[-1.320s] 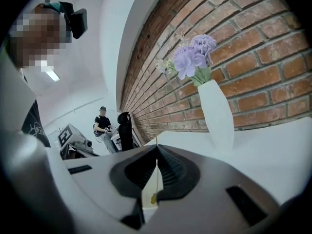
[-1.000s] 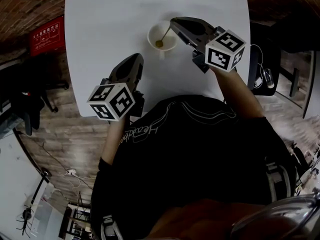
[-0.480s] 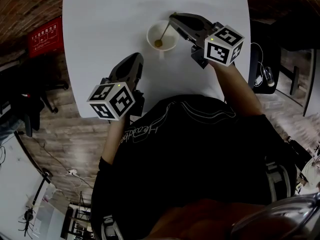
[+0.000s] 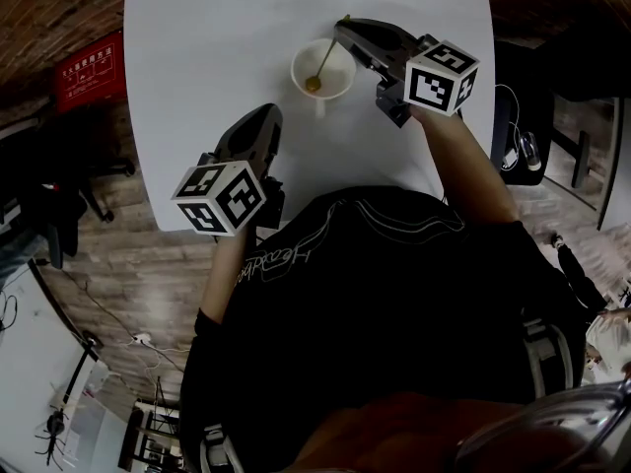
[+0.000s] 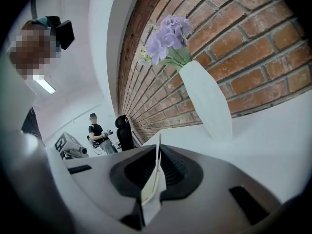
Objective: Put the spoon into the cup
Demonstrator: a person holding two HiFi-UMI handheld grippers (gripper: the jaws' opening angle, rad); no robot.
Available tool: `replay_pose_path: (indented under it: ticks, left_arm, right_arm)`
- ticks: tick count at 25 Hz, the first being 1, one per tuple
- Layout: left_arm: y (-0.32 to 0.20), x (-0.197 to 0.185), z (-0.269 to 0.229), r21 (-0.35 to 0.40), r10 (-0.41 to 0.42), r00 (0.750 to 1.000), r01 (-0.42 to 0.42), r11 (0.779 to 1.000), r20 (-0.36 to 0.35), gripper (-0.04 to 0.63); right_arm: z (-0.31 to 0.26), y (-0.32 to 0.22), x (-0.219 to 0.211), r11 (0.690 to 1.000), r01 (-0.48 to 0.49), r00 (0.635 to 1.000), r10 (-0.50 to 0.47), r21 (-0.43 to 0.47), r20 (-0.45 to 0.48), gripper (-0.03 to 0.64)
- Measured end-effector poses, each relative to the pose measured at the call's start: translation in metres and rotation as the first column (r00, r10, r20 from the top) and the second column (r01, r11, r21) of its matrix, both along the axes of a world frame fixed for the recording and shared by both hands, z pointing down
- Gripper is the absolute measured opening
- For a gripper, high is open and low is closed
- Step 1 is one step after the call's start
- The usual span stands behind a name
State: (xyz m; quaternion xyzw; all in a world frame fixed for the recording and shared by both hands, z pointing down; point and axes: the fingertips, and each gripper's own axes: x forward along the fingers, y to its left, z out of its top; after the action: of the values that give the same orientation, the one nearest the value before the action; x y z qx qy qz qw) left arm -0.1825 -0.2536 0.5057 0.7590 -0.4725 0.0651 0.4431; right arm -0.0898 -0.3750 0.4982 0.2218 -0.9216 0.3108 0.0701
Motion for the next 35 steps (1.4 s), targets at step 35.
replay_pose_path:
  ticks: [35]
  left_arm:
    - [0.087,0.033,-0.103,0.237,0.014,0.999,-0.024,0.971,0.042,0.009]
  right_arm:
    - [-0.122,0.168,0.055,0.991,-0.001,0.984,-0.023,0.134,0.176,-0.003]
